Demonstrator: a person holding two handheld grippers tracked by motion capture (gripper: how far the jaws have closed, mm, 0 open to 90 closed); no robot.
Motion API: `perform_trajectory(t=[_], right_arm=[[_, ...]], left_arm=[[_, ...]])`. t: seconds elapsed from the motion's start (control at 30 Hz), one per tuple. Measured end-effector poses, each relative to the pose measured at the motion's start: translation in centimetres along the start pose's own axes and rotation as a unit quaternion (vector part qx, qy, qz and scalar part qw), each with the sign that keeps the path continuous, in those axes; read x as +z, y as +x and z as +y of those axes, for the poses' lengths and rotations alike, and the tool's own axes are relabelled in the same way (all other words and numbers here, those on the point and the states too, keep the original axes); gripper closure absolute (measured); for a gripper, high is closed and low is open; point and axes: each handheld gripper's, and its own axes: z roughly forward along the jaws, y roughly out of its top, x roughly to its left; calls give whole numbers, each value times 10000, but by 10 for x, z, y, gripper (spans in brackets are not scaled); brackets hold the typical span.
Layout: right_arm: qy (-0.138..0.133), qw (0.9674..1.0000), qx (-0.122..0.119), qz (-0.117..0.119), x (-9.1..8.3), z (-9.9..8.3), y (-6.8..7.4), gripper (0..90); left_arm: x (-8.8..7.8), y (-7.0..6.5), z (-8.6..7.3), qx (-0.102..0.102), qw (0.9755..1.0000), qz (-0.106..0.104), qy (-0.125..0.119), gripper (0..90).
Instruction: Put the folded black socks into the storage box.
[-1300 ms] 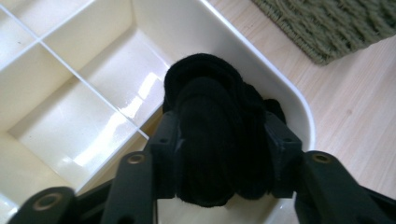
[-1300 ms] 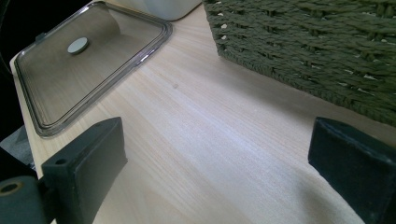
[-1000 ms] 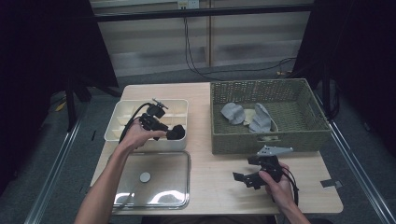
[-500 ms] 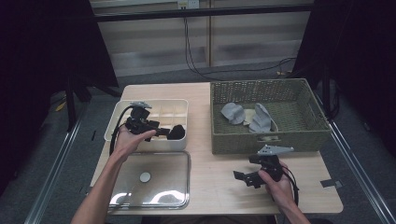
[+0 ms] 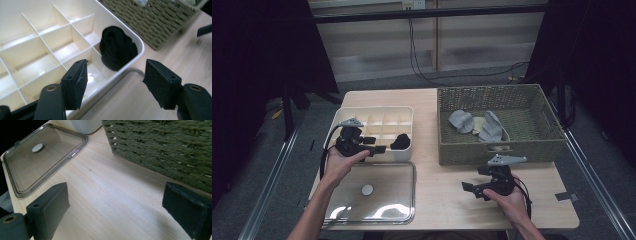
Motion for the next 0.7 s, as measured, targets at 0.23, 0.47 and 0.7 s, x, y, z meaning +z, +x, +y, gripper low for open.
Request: perform_trajectory(t=[0.23,0.47,0.7], right_arm=[[27,9999,104,-14,-1,1,-1,141],[-66,9999,70,62,-4,2,0,251],[-189,9998,73,80,-8,5,0,290]], left_arm=[[-11,-15,-22,123,9998,-82,-141,328],[-15,-25,-45,88,9996,-78,-270,326],[-18,-37,-61,114,9994,1,-316,312]])
